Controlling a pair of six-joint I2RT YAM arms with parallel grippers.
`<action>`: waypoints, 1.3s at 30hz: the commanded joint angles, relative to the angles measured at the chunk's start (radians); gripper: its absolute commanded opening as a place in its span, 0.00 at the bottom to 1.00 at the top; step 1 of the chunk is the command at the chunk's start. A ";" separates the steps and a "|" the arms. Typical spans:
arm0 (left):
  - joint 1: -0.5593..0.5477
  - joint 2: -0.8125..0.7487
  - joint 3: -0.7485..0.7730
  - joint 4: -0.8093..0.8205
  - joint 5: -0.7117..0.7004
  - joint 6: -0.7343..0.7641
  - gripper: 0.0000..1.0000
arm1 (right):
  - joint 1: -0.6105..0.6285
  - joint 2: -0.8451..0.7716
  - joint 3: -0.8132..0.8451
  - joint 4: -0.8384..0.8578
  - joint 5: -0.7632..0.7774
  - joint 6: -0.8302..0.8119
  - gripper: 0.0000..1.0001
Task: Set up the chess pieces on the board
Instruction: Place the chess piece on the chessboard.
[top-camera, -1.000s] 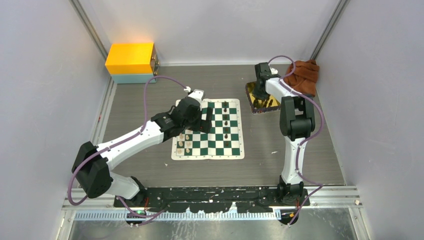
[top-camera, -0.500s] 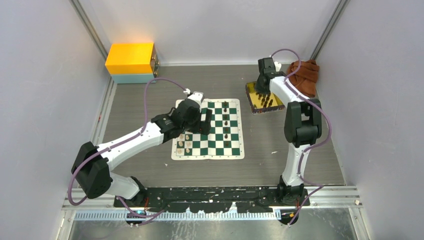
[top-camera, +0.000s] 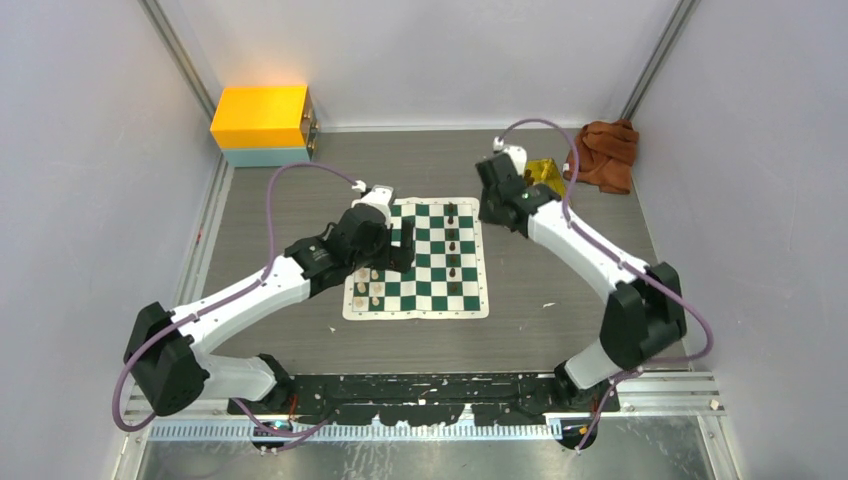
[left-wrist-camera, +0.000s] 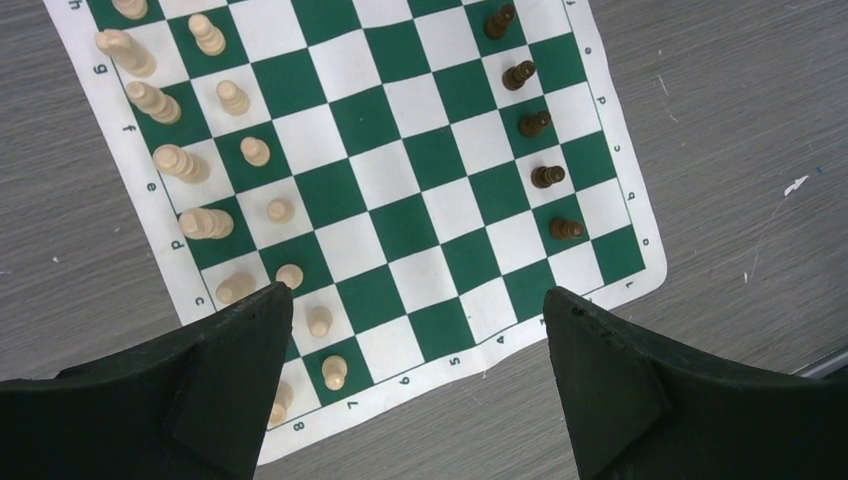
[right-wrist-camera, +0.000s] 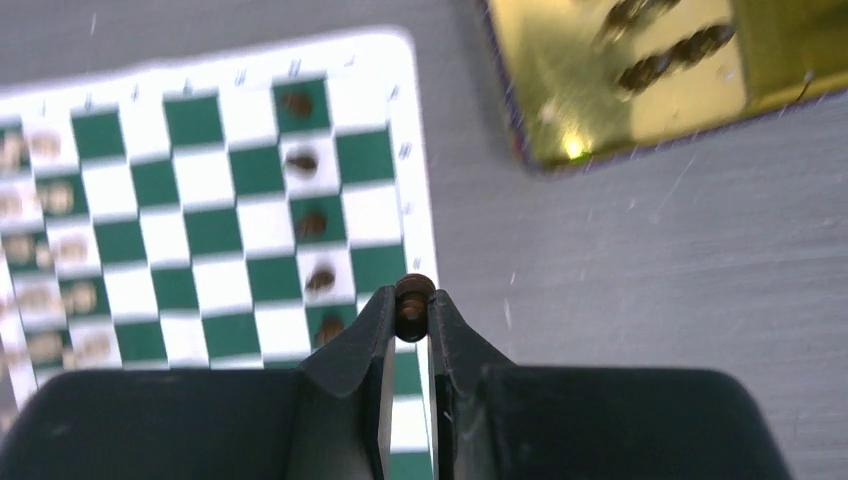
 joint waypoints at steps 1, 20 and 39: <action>0.008 -0.053 -0.034 0.053 -0.014 -0.029 0.96 | 0.150 -0.197 -0.143 -0.067 0.110 0.026 0.01; 0.007 -0.053 -0.092 0.107 0.031 -0.069 0.94 | 0.655 -0.361 -0.501 -0.004 0.294 0.274 0.01; 0.007 -0.074 -0.110 0.095 0.013 -0.049 0.94 | 0.654 -0.089 -0.479 0.190 0.233 0.260 0.01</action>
